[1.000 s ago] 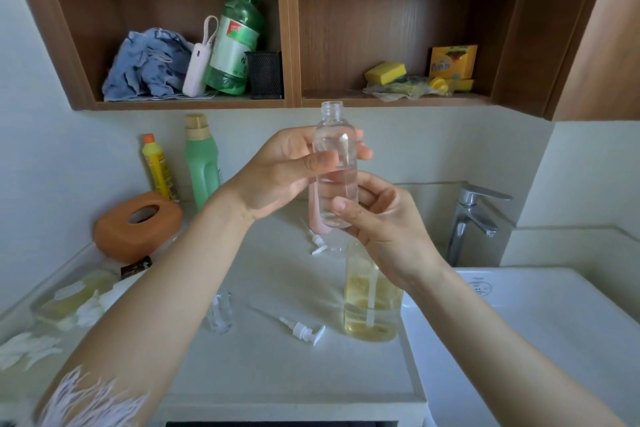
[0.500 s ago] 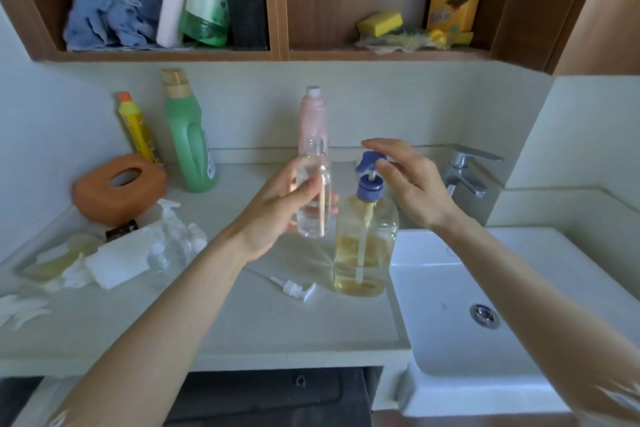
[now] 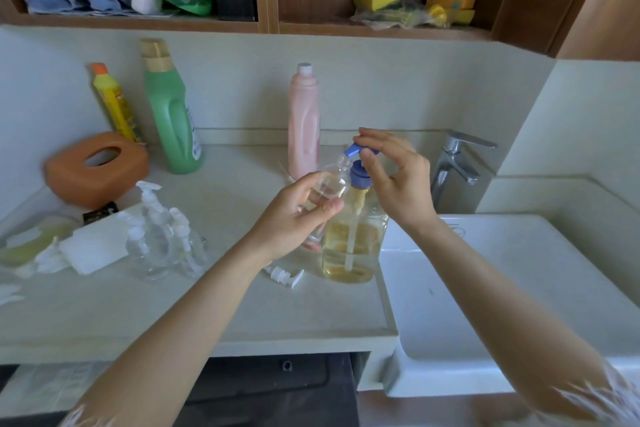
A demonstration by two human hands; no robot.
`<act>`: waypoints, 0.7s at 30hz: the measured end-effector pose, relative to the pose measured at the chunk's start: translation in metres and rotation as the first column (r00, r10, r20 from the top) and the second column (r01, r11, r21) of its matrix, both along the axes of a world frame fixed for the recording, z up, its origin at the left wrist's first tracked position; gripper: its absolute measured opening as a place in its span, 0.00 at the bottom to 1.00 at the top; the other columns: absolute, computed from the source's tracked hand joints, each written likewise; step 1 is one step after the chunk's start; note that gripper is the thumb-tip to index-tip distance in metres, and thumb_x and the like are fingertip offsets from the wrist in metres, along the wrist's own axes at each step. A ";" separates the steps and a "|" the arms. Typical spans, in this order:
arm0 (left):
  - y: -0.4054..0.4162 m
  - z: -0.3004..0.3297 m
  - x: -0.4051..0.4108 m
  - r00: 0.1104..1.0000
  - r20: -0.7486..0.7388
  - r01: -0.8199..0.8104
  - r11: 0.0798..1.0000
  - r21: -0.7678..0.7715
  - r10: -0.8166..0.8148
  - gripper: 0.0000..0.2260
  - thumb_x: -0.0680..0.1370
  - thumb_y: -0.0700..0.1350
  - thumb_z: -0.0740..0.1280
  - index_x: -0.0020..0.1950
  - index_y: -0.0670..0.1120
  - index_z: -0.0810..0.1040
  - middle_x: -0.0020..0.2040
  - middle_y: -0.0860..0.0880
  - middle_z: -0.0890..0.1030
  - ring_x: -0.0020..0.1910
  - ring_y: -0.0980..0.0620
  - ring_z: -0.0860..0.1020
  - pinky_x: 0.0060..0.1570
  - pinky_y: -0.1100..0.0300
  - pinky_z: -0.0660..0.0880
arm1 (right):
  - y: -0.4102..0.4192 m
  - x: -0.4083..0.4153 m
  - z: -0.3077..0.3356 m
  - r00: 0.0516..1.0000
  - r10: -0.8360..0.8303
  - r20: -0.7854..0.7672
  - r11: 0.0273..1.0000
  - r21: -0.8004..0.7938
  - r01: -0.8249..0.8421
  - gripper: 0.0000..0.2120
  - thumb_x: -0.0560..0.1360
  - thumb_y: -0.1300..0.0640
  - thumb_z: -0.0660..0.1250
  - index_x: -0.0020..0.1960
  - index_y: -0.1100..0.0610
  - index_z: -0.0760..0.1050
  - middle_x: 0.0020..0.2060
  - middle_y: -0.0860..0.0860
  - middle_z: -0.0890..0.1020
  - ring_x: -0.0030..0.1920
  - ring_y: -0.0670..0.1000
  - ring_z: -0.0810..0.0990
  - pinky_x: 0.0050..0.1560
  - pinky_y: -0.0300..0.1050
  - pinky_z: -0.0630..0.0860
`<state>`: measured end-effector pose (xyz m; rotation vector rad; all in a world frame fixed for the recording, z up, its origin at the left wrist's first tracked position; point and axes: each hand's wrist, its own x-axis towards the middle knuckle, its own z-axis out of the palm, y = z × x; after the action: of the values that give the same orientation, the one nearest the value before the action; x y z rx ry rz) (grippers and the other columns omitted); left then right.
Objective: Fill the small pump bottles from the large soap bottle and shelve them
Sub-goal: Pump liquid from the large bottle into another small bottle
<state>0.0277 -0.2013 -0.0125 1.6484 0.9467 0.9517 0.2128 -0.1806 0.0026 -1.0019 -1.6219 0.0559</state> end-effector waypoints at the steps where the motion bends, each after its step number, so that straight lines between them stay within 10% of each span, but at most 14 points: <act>1: 0.000 -0.001 -0.001 1.000 0.013 -0.004 1.000 -0.001 0.004 0.13 0.77 0.51 0.69 0.61 0.59 0.75 0.44 0.51 0.78 0.38 0.53 0.78 0.27 0.58 0.76 | 0.000 -0.002 -0.001 1.000 -0.009 -0.007 1.000 0.012 0.009 0.08 0.77 0.64 0.66 0.53 0.61 0.82 0.54 0.52 0.82 0.61 0.50 0.77 0.65 0.41 0.70; 21: 0.013 -0.012 -0.002 0.985 0.141 -0.087 0.989 -0.116 0.104 0.14 0.69 0.54 0.72 0.54 0.56 0.81 0.39 0.46 0.83 0.28 0.51 0.74 0.21 0.69 0.60 | 0.009 -0.024 -0.026 0.989 -0.114 -0.090 0.973 0.192 0.130 0.16 0.73 0.61 0.56 0.45 0.64 0.82 0.45 0.57 0.83 0.48 0.58 0.80 0.52 0.51 0.75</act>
<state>0.0255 -0.1883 -0.0250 1.4318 0.9668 1.0528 0.1891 -0.1721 -0.0233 -0.9320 -1.4605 -0.1454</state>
